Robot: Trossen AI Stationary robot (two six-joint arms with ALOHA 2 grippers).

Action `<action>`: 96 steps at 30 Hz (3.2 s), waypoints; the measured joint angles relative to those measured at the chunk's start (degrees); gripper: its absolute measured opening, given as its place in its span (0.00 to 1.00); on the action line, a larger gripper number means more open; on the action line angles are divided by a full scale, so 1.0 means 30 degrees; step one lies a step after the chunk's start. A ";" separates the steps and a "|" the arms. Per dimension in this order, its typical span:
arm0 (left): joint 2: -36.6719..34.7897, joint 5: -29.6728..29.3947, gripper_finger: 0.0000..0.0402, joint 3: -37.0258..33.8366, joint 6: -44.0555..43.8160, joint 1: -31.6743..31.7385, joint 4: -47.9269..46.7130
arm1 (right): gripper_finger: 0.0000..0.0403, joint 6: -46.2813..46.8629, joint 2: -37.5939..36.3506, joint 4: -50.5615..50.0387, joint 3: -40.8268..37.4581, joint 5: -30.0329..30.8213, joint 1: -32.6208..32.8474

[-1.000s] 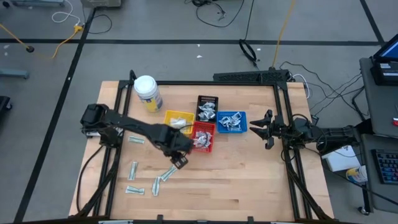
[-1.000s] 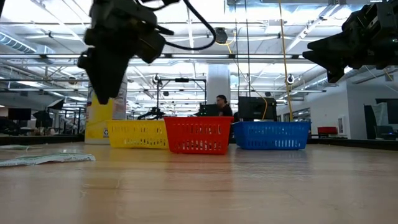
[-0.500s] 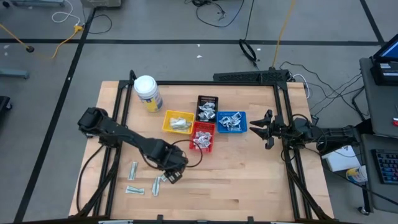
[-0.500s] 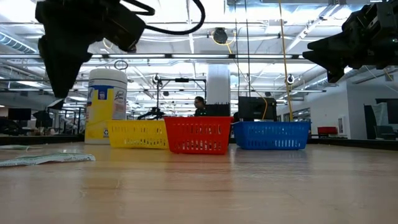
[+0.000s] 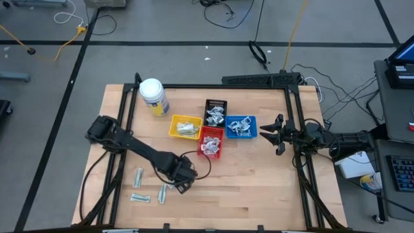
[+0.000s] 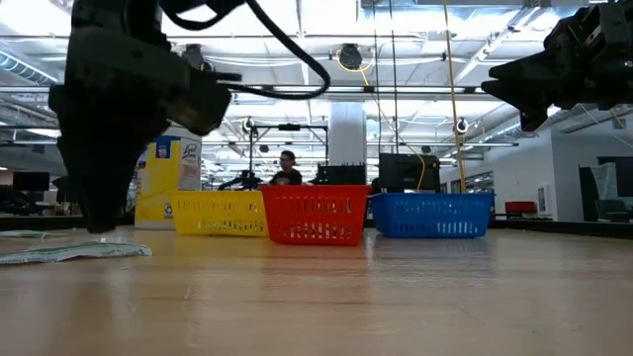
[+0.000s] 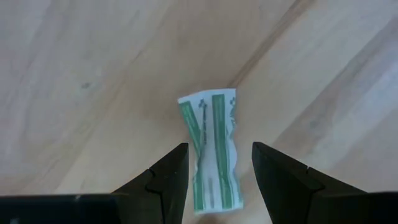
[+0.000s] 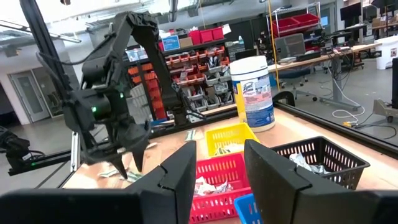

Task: Pick & Place First Aid Supplies
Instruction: Put the bandage pack into the yellow bin

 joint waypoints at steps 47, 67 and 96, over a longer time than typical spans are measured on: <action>-0.4603 0.2694 0.01 0.0060 1.6631 0.1205 -0.1950 | 0.32 0.0004 -0.0004 -0.0035 -0.0004 0.0000 0.0000; -0.4847 0.1550 0.01 0.0060 2.1062 0.9085 -0.3839 | 0.32 0.0004 -0.0004 -0.0035 -0.0004 0.0000 0.0000; -0.1068 -0.0201 0.00 0.0444 3.0202 1.4152 -0.1996 | 0.32 0.0004 -0.0004 -0.0035 -0.0004 0.0000 0.0007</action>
